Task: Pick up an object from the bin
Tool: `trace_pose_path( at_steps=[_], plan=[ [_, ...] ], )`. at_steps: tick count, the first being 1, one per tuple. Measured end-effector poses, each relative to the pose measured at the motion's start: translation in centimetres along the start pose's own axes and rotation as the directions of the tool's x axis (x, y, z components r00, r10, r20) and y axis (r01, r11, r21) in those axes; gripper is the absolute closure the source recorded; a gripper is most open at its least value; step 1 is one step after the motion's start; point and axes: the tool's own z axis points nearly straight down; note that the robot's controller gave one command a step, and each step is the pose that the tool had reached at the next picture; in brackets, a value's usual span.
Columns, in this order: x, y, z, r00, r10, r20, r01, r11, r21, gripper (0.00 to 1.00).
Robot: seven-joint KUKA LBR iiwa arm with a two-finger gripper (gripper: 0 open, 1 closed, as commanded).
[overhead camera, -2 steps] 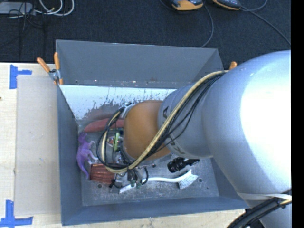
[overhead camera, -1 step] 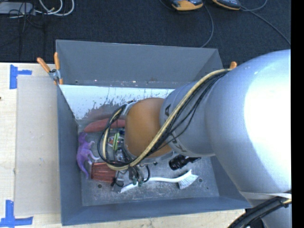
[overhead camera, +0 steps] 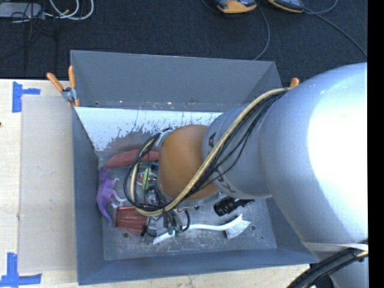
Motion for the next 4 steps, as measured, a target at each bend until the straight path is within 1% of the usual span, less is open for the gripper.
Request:
trace_pose_path(
  at_steps=[1, 2, 3, 4],
  plan=[
    [0.3, -0.4, -4.8, 1.000, 0.008, -0.007, -0.008, 1.000, 0.004, 1.00],
    [-1.0, -0.3, -5.9, 1.000, 0.017, 0.007, -0.016, 1.000, -0.004, 1.00],
    [-1.8, -2.0, -1.0, 1.000, 0.019, -0.005, -0.019, 1.000, 0.003, 1.00],
    [-2.6, -2.2, 1.0, 0.999, 0.032, -0.006, -0.032, 0.999, 0.002, 1.00]
  ],
)
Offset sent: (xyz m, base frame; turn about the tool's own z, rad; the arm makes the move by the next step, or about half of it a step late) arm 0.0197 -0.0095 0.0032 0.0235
